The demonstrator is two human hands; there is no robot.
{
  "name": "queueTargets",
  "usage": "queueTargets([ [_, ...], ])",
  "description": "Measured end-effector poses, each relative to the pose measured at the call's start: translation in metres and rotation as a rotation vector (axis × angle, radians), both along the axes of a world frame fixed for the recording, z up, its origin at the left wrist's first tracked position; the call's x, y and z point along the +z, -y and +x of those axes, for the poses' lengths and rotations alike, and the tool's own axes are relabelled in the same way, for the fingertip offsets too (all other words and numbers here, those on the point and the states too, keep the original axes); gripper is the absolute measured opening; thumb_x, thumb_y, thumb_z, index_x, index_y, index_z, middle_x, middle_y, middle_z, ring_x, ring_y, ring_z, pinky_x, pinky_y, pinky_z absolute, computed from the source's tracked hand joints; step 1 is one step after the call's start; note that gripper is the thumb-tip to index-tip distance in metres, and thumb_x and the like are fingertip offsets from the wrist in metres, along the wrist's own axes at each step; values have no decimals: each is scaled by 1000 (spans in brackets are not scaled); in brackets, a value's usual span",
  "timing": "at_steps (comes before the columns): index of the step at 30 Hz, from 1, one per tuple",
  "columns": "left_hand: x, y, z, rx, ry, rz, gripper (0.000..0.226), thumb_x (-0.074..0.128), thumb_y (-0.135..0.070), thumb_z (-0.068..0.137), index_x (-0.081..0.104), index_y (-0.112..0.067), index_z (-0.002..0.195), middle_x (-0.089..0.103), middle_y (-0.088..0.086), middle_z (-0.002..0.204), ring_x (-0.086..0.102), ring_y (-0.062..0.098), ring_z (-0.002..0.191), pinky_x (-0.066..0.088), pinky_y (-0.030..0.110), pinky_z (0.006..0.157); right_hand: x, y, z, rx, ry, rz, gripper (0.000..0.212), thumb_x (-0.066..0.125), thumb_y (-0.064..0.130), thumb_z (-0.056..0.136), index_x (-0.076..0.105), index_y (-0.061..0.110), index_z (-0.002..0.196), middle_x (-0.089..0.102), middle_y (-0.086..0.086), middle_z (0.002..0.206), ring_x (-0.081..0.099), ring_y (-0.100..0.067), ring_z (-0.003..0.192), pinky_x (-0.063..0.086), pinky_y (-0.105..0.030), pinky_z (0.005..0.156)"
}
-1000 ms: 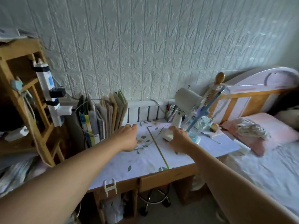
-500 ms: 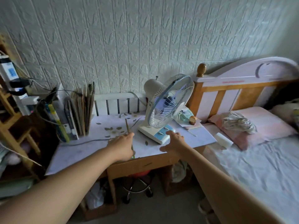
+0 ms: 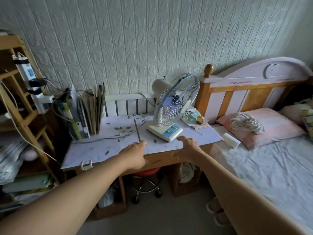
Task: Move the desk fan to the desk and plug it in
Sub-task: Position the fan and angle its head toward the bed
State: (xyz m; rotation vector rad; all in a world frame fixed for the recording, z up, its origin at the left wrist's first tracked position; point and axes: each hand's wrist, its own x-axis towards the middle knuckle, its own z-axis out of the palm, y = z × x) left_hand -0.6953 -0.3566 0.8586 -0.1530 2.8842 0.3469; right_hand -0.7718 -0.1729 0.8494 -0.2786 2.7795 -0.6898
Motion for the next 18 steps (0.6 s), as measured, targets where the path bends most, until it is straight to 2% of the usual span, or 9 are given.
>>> queueTargets([
  [4, 7, 1, 16, 0, -13, 33, 76, 57, -34, 87, 16, -17, 148, 34, 10, 149, 42, 28, 130, 40, 33, 92, 6, 1, 25, -5, 1, -6, 79, 70, 30, 78, 29, 22, 145, 35, -14, 139, 32, -32, 130, 41, -39, 97],
  [10, 17, -13, 33, 33, -26, 48, 75, 58, -36, 87, 18, -16, 148, 33, 10, 151, 40, 27, 133, 39, 33, 99, 21, -14, 40, 21, -34, 34, 80, 72, 32, 78, 29, 21, 144, 34, -16, 141, 35, -33, 129, 40, -41, 101],
  [18, 28, -48, 38, 116, -41, 61, 75, 59, -37, 86, 20, -19, 147, 40, 9, 147, 46, 25, 128, 42, 32, 95, 33, -49, 31, 88, -84, -12, 80, 74, 32, 77, 31, 16, 143, 37, -17, 141, 36, -32, 130, 40, -40, 101],
])
